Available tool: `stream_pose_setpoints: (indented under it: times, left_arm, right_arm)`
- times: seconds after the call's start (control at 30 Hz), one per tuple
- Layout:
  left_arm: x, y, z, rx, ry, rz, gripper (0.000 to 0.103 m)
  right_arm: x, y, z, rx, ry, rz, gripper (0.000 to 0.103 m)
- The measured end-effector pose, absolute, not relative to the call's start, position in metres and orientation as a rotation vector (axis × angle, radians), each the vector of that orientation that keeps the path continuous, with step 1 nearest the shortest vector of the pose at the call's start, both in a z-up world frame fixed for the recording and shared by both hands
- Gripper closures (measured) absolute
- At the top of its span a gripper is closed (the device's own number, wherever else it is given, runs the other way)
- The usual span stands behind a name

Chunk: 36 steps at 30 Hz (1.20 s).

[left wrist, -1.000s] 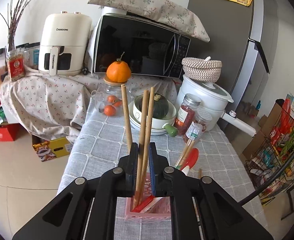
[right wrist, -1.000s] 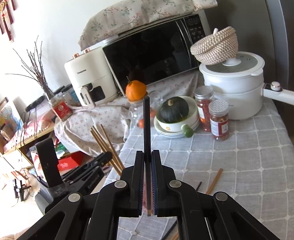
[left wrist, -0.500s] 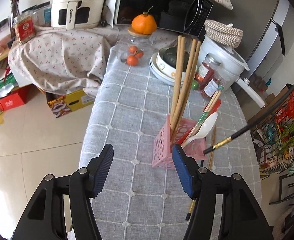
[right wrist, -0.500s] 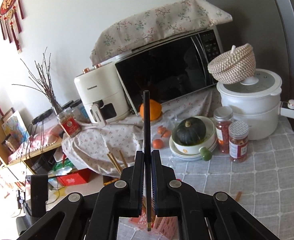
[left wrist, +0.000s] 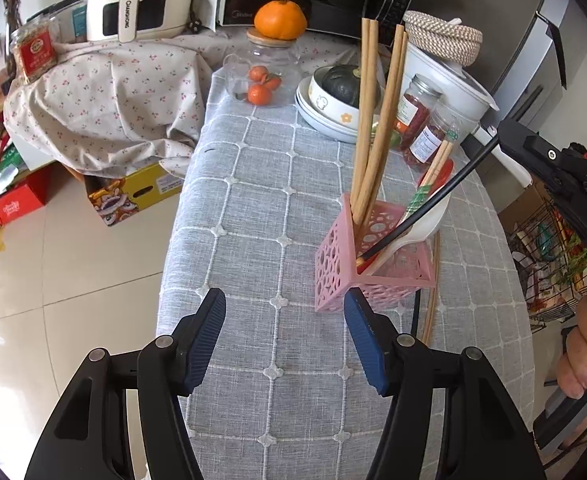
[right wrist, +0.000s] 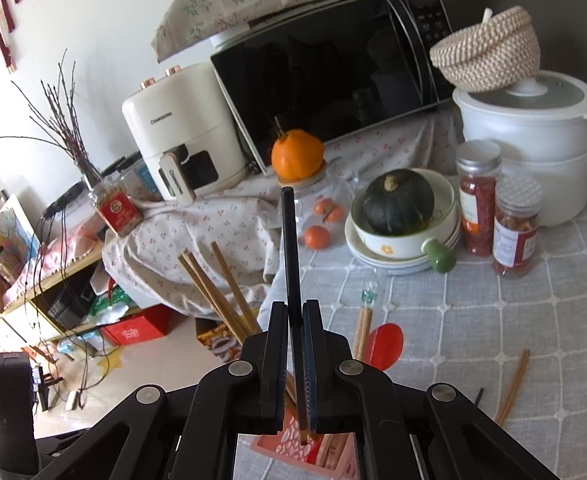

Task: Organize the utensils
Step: 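Lower the black chopstick into the pink basket and open the right gripper, then close the left gripper on the last black chopstick while the right approaches a wooden chopstick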

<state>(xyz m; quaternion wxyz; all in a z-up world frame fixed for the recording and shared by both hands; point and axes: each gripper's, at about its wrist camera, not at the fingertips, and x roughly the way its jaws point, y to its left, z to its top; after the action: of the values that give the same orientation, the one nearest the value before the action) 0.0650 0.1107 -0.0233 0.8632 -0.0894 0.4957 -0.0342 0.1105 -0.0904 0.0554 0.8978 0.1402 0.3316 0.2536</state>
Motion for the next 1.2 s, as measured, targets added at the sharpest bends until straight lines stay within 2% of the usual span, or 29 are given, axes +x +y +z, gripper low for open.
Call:
stream_pose_setpoints:
  times: [0.13, 0.2, 0.33, 0.47, 0.7, 0.93, 1.0, 1.07, 1.13, 1.2]
  left_arm:
    - [0.065, 0.097, -0.027, -0.161, 1.057, -0.097, 0.039]
    - [0.064, 0.091, -0.028, -0.151, 1.061, -0.111, 0.039]
    - [0.060, 0.079, -0.033, -0.138, 1.075, -0.142, 0.034]
    - [0.057, 0.061, -0.043, -0.116, 1.114, -0.174, 0.034]
    - [0.051, 0.022, -0.057, -0.074, 1.163, -0.232, 0.034]
    - [0.045, -0.017, -0.067, 0.016, 1.167, -0.273, 0.034]
    - [0.047, -0.027, -0.067, 0.010, 1.156, -0.282, 0.040]
    - [0.051, -0.042, -0.069, 0.035, 1.149, -0.300, 0.062]
    - [0.059, -0.060, -0.073, 0.084, 1.141, -0.290, 0.075]
    - [0.069, -0.076, -0.081, 0.125, 1.139, -0.269, 0.083]
  right_arm:
    - [0.108, -0.106, 0.062, 0.327, 0.685, 0.527, 0.087]
    - [0.103, -0.118, 0.068, 0.336, 0.672, 0.510, 0.067]
    - [0.094, -0.143, 0.078, 0.346, 0.666, 0.474, 0.057]
    - [0.088, -0.169, 0.071, 0.336, 0.692, 0.411, 0.041]
    - [0.087, -0.206, 0.026, 0.298, 0.849, 0.270, 0.032]
    - [0.088, -0.239, -0.025, 0.238, 1.071, 0.148, 0.031]
    - [0.087, -0.250, -0.035, 0.246, 1.107, 0.135, 0.031]
    - [0.086, -0.260, -0.041, 0.264, 1.132, 0.130, 0.031]
    - [0.085, -0.268, -0.043, 0.285, 1.141, 0.130, 0.031]
    - [0.084, -0.275, -0.042, 0.296, 1.139, 0.122, 0.031]
